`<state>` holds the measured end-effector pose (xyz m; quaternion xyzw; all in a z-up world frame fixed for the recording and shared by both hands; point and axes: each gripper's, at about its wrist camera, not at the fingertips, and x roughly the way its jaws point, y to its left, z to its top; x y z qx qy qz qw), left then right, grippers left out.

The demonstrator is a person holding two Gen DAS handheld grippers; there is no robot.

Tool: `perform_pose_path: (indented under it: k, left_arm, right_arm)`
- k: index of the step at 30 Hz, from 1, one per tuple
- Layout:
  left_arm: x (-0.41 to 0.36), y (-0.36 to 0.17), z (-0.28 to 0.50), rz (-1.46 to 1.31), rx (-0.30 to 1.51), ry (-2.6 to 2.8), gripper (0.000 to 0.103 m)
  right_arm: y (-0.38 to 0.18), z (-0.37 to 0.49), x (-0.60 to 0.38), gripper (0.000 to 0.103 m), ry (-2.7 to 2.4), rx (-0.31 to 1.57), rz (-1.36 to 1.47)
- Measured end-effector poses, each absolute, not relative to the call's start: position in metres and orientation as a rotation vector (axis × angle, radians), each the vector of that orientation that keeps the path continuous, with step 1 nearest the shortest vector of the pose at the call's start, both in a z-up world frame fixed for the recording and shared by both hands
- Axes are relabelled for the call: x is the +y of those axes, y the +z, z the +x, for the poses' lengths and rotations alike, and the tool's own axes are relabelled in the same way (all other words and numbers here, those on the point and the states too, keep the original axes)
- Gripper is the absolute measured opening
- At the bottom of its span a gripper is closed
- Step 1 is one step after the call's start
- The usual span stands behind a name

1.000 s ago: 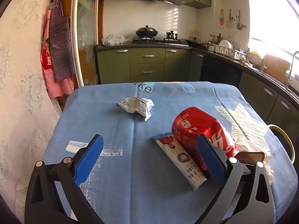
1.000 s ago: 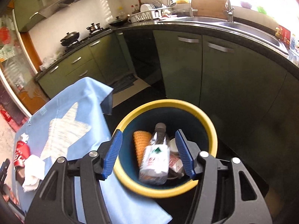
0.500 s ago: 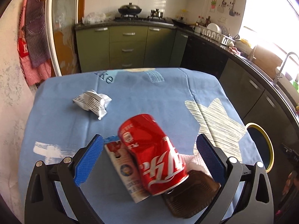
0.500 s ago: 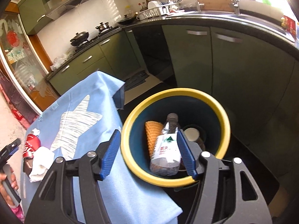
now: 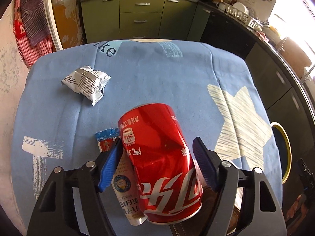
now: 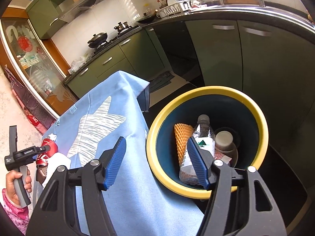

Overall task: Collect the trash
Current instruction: 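Grasp the red Coca-Cola can with the left gripper, then carry the cola can with the left gripper over the bin and release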

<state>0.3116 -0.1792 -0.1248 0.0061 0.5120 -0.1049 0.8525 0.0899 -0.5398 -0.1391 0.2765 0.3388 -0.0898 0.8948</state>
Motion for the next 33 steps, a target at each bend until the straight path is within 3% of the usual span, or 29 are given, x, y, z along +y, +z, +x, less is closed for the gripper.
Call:
perform_pose_path:
  k: [4,10,19,26,33]
  left_arm:
    - [-0.184,-0.133,0.319,0.051,1.095,-0.216,0.056]
    - [-0.19,-0.126,0.317,0.112,1.066,-0.25,0.055]
    - [-0.216,-0.067,0.286,0.164,0.942,-0.367,0.055]
    - [-0.297,-0.038,0.235,0.229,0.893,-0.647,0.055]
    - [-0.395,-0.043,0.207,0.262,0.905,-0.866,0.055]
  right_arm:
    - [-0.142,0.088,-0.542,0.061,-0.184,0.71,0.582]
    - [-0.145,0.083,-0.546,0.061,-0.193,0.712,0.594]
    - [-0.141,0.069,-0.551,0.061,-0.205,0.695,0.587]
    - [-0.14,0.038,-0.571,0.061,-0.295,0.689,0.579]
    - [-0.141,-0.005,-0.597,0.061,-0.406,0.677,0.601]
